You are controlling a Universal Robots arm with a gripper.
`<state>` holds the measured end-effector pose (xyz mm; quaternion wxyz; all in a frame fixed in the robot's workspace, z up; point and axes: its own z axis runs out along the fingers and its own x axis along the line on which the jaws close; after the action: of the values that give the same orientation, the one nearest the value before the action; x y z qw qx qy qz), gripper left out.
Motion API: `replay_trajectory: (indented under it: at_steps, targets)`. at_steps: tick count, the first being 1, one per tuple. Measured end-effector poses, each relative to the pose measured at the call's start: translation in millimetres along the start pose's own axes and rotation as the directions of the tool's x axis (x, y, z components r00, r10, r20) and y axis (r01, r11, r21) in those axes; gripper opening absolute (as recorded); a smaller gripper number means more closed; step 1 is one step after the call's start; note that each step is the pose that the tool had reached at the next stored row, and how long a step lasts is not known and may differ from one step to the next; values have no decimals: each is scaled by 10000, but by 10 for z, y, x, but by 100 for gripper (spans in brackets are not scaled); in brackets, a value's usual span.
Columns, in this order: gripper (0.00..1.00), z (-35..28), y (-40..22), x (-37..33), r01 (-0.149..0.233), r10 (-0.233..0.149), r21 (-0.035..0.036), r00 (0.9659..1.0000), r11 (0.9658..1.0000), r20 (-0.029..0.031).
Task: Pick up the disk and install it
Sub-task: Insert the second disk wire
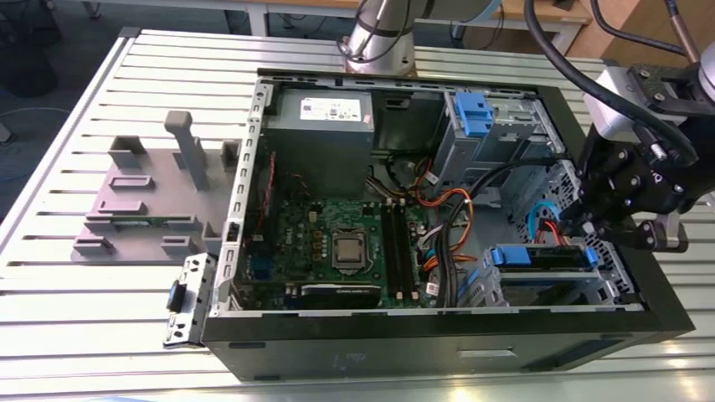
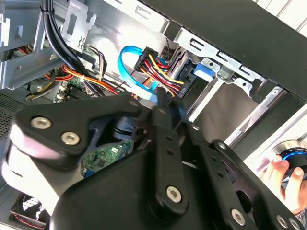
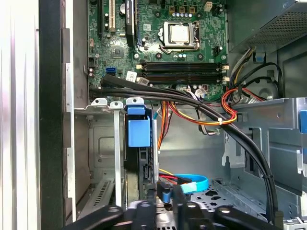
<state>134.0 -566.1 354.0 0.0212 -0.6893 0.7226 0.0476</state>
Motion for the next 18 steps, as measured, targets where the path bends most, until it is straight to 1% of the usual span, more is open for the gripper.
replay_trajectory:
  at_steps: [2,11,15,18]
  targets:
    - [16,1,1,0,0,0,0,10000,10000,0]
    - [16,2,7,9,2,-2,0,10000,10000,1]
    - [16,7,27,67,6,-6,-1,10000,10000,3]
    - [16,22,52,118,10,-10,-2,10000,10000,22]
